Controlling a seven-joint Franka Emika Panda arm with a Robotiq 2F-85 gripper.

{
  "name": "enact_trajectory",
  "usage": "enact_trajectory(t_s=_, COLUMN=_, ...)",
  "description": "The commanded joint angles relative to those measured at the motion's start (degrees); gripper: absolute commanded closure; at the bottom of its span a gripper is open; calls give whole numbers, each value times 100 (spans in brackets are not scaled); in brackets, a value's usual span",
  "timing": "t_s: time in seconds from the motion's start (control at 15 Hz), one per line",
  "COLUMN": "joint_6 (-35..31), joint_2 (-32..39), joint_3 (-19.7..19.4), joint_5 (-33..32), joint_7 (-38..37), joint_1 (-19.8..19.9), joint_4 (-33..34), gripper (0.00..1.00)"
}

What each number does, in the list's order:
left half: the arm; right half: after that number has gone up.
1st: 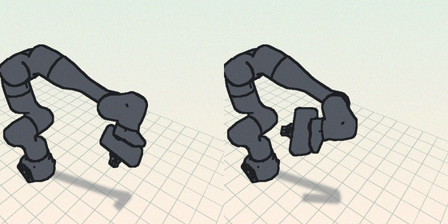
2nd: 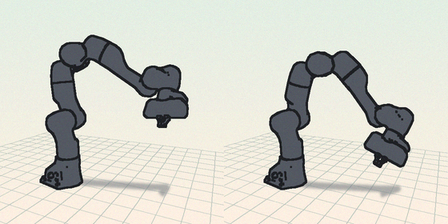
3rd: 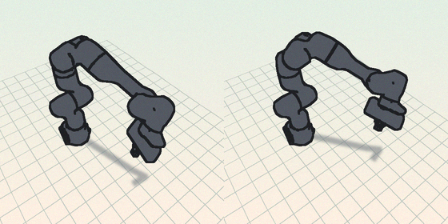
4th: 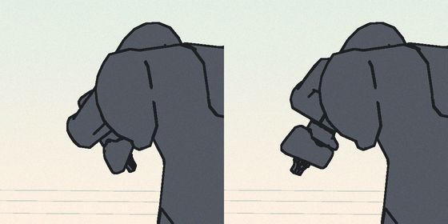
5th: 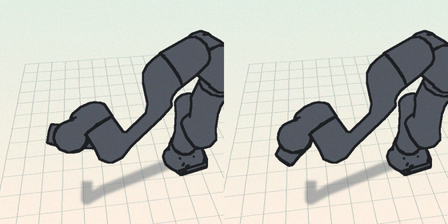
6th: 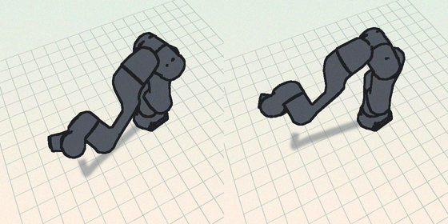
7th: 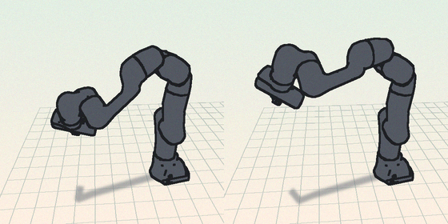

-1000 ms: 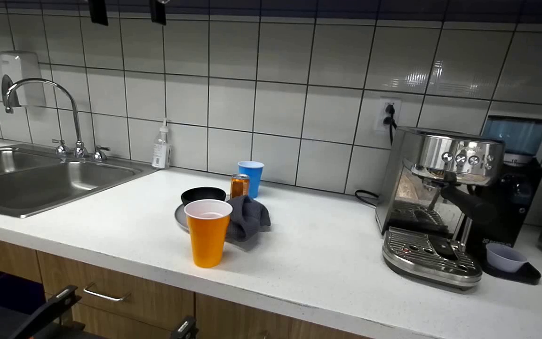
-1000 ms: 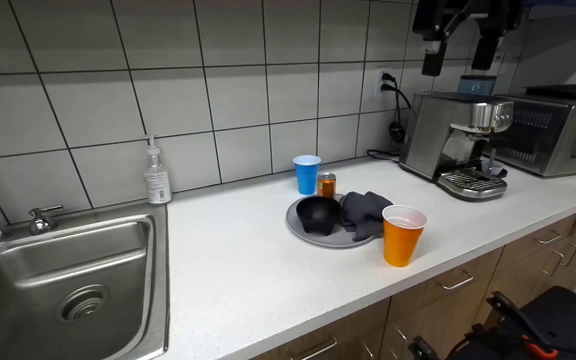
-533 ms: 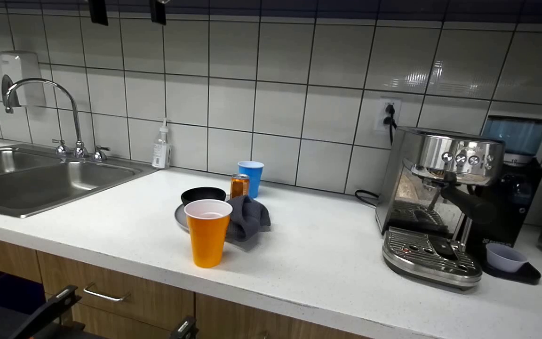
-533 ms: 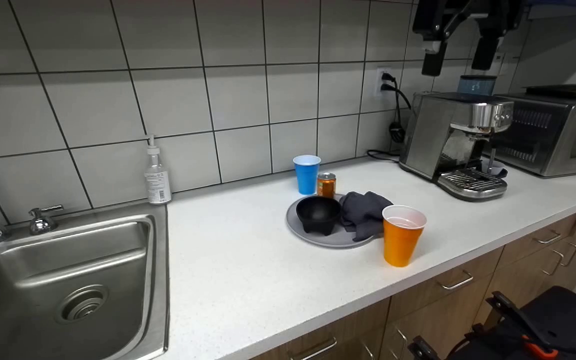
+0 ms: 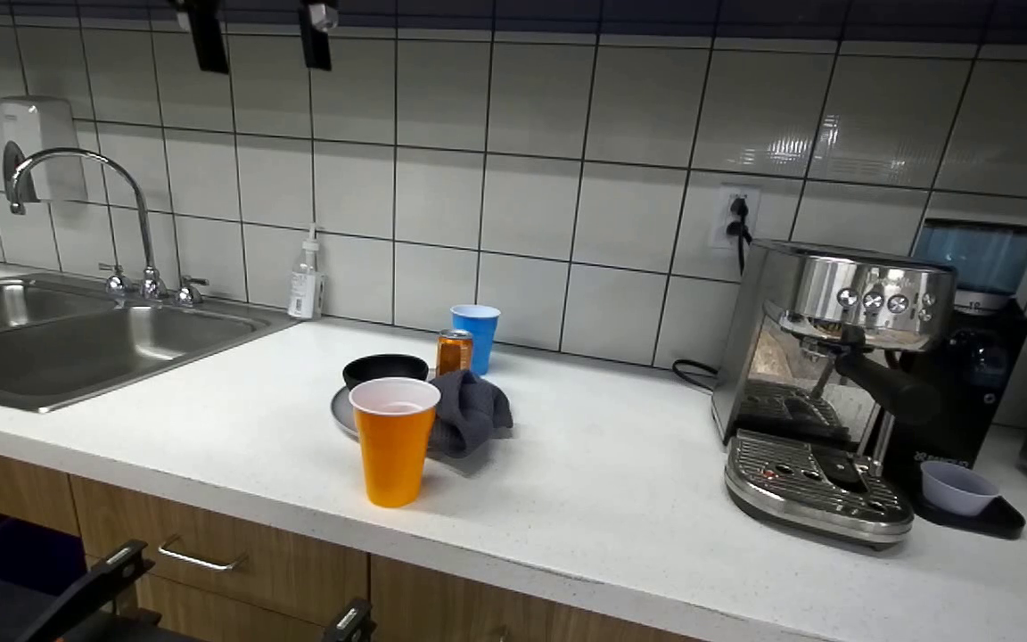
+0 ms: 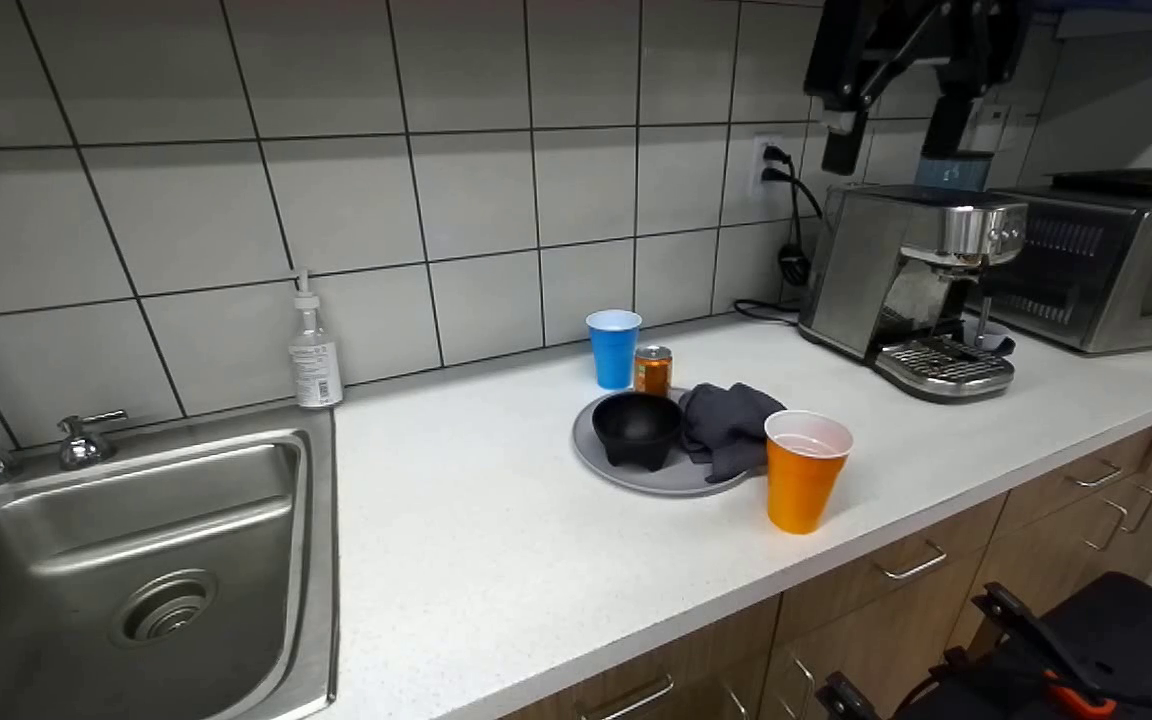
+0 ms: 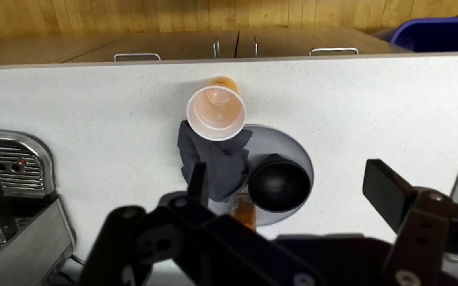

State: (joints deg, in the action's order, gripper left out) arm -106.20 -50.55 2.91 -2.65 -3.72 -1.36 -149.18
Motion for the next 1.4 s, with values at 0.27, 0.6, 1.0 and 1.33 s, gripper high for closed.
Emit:
enact_trajectory(t_s=0.27, joint_6=-1643, joint_2=192, joint_3=413, joint_5=-386, joint_7=-979, joint_1=346, joint_4=-958, gripper=0)
enact_trajectory(t_s=0.6, joint_6=-2186, joint_2=755, joint_3=555, joint_5=-384, joint_7=-1467, joint_1=501, joint_4=-968, gripper=0)
enact_trajectory(t_s=1.0, joint_6=-2685, joint_2=1374, joint_3=625, joint_5=-315, joint_7=-1650, joint_1=448, joint_4=-996, gripper=0)
enact_trajectory(t_s=1.33, joint_6=-3037, joint_2=1994, joint_3=610, joint_5=-336, joint_7=-1549, joint_1=389, joint_4=-935, gripper=0)
